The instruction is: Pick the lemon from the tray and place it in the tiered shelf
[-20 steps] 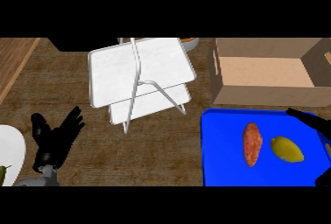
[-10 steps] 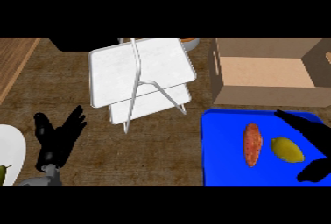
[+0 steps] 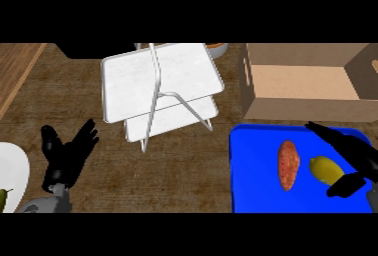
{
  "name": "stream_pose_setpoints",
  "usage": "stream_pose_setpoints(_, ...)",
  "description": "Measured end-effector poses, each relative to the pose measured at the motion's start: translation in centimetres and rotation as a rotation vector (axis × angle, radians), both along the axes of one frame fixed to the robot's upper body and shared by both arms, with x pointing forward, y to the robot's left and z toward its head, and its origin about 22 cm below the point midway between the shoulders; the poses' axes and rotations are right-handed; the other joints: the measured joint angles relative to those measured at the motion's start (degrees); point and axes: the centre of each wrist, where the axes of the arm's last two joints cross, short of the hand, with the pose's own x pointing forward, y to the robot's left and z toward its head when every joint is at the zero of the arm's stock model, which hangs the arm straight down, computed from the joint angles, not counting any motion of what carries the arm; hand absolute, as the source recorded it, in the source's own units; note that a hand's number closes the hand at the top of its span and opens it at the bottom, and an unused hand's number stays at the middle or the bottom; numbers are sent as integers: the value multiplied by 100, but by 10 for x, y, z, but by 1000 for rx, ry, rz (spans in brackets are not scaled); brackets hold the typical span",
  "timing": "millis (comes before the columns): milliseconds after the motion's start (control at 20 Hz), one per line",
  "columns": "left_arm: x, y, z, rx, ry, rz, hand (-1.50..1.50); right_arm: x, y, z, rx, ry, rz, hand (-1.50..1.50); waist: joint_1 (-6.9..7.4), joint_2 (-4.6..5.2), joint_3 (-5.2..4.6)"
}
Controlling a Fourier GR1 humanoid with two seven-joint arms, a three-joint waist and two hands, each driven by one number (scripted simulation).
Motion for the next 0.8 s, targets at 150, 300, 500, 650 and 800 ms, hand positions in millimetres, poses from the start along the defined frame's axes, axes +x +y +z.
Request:
stream_pose_setpoints(150, -2, -1, 1, 2, -1, 3, 0, 1, 0, -12, 15, -5, 7, -150, 3, -3, -4)
stream_pose_setpoints(300, 4, -3, 5, 8, -2, 0, 0, 2, 2, -18, 16, -2, 18, 150, -9, -13, -21)
stream_pose_setpoints(500, 2, -2, 3, 4, -1, -6, 0, 1, 10, -20, -91, 48, 171, 150, 24, -21, -43)
stream_pose_setpoints(650, 3, 1, -2, 6, -6, 6, 0, -1, 15, -24, -80, 42, 214, 150, 3, -38, -68)
stream_pose_setpoints(800, -1, -5, -4, 3, -11, 0, 0, 3, 15, -28, -47, 41, 235, 150, 9, -46, -76)
